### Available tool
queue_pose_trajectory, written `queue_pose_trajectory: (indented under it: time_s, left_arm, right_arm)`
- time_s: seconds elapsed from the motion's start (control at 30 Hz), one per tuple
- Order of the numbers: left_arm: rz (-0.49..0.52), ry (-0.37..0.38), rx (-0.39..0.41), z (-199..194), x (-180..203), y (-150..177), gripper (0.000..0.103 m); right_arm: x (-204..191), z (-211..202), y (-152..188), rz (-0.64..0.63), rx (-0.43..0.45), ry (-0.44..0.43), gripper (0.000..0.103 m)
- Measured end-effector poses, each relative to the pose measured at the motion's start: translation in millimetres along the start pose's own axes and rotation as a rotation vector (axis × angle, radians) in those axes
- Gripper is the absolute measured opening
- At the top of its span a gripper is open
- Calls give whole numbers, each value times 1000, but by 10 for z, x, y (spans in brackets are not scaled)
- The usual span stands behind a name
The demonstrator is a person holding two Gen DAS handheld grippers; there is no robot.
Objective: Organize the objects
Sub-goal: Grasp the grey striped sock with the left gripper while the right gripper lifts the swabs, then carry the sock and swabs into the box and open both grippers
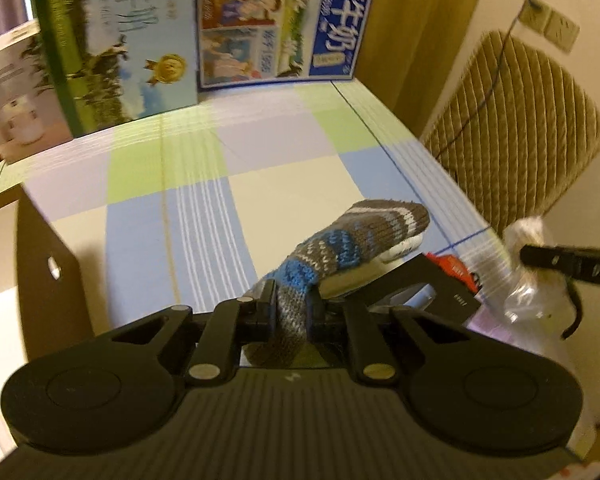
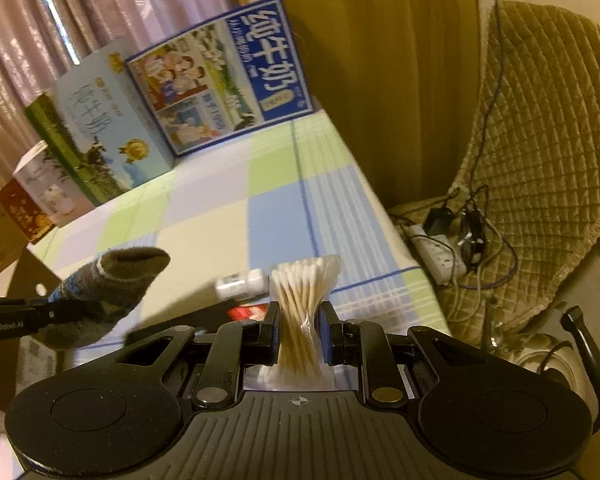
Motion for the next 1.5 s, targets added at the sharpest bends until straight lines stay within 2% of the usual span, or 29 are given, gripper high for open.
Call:
queue_pose_trajectory:
  time_s: [0.23,0.43,0.87,1.23,1.5]
  left_arm:
    - [-90,22,48,-395,-193,13,10]
    - [-133,6,107,-732,-427,33,10]
    - [-240,-83,178,-1267,-1202,256,10]
    - [-333,-180,196,-1667,-2021,605,10]
    - [-400,-247,181,-1838,-2565,883,10]
  right_arm:
    - [-399,-44,-24,-59,11,-75,16]
    - [-801,-55,-62,-115,26,-142,16]
    - [-1854,86,-56,-232,32,-280,16]
    - [-2779,357,145,-312,2,-391,16]
    - [-3346,591,333,-354,-35,-455,16]
Point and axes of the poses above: each gripper's, at about its wrist camera, not at the fingertips, and z roughly the way its jaws point, x to its right, y to its underside, the point moved 6 cm from there along z, roughly the way its jaws point, and after that the axes turned 11 degrees about -y, right-handed, at the moved point
